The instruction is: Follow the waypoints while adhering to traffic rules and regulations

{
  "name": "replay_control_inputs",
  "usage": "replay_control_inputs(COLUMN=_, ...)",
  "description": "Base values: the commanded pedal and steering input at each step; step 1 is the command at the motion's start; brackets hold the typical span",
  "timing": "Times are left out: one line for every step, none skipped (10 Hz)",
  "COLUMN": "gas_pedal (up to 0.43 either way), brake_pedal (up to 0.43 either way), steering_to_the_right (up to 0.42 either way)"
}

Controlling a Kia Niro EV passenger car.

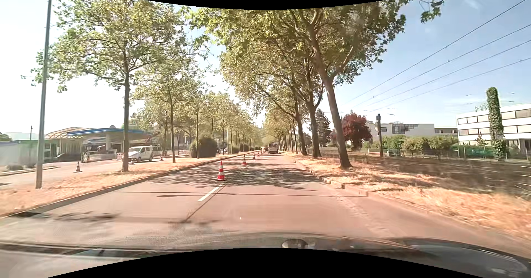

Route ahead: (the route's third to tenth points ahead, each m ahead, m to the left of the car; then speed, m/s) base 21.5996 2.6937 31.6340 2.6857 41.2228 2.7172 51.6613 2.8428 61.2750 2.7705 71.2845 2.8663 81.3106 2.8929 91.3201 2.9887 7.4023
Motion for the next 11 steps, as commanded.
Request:
replay_control_inputs(gas_pedal=0.079, brake_pedal=0.000, steering_to_the_right=-0.002)
replay_control_inputs(gas_pedal=0.079, brake_pedal=0.000, steering_to_the_right=-0.002)
replay_control_inputs(gas_pedal=0.079, brake_pedal=0.000, steering_to_the_right=-0.002)
replay_control_inputs(gas_pedal=0.079, brake_pedal=0.000, steering_to_the_right=-0.001)
replay_control_inputs(gas_pedal=0.079, brake_pedal=0.000, steering_to_the_right=-0.001)
replay_control_inputs(gas_pedal=0.079, brake_pedal=0.000, steering_to_the_right=-0.002)
replay_control_inputs(gas_pedal=0.079, brake_pedal=0.000, steering_to_the_right=-0.002)
replay_control_inputs(gas_pedal=0.079, brake_pedal=0.000, steering_to_the_right=-0.002)
replay_control_inputs(gas_pedal=0.079, brake_pedal=0.000, steering_to_the_right=-0.002)
replay_control_inputs(gas_pedal=0.079, brake_pedal=0.000, steering_to_the_right=-0.002)
replay_control_inputs(gas_pedal=0.079, brake_pedal=0.000, steering_to_the_right=-0.002)
